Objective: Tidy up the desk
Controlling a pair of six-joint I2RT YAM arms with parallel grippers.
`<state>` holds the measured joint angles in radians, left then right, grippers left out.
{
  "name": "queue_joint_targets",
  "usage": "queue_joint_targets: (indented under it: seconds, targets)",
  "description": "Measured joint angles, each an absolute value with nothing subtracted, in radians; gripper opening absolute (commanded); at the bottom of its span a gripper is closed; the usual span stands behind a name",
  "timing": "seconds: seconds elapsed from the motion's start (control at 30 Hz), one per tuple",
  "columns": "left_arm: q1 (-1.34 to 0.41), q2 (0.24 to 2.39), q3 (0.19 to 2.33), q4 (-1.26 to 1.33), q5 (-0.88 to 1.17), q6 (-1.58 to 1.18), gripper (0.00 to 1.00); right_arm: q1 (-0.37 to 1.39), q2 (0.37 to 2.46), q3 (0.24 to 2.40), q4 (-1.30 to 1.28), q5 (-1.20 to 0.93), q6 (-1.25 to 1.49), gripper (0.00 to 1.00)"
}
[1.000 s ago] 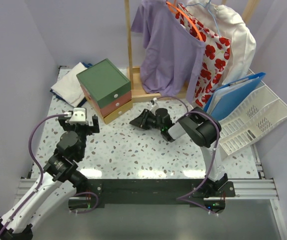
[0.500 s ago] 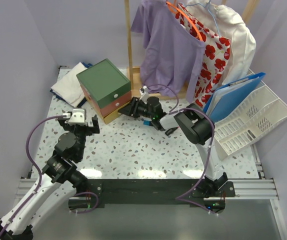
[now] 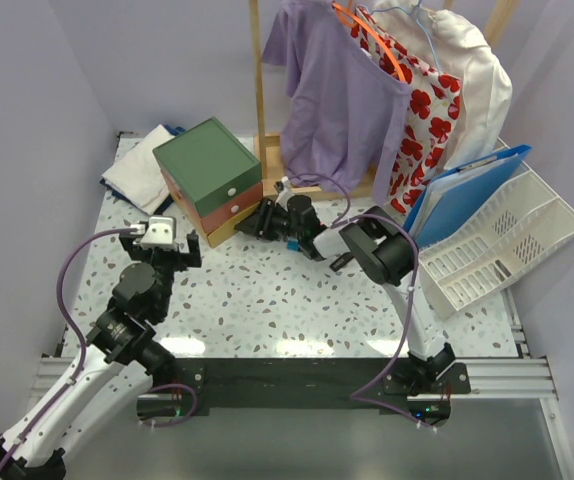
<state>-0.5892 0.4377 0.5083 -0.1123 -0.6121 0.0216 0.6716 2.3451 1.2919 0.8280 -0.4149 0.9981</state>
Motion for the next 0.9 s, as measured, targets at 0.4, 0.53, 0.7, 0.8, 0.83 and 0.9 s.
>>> queue_joint_targets:
  seconds: [0.4,0.53,0.7,0.8,0.83,0.9]
  targets:
    - [-0.589,0.440,0.508,-0.112,-0.610,0.021,1.00,0.676,2.392,1.331,0.891,-0.421,1.093,0.37]
    - [-0.589,0.443,0.508,-0.113,-0.610,0.020,1.00,0.678,2.400,1.331,0.924,-0.420,1.134,0.21]
    - [-0.589,0.443,0.508,-0.112,-0.610,0.020,1.00,0.678,2.400,1.324,0.944,-0.443,1.157,0.01]
    - [-0.589,0.443,0.508,-0.112,-0.610,0.020,1.00,0.683,2.400,1.316,0.955,-0.433,1.163,0.00]
    - [-0.589,0.443,0.508,-0.113,-0.610,0.020,1.00,0.682,2.400,1.310,0.963,-0.432,1.163,0.00]
    - [-0.589,0.443,0.508,-0.113,-0.610,0.020,1.00,0.681,2.400,1.295,0.974,-0.432,1.162,0.00]
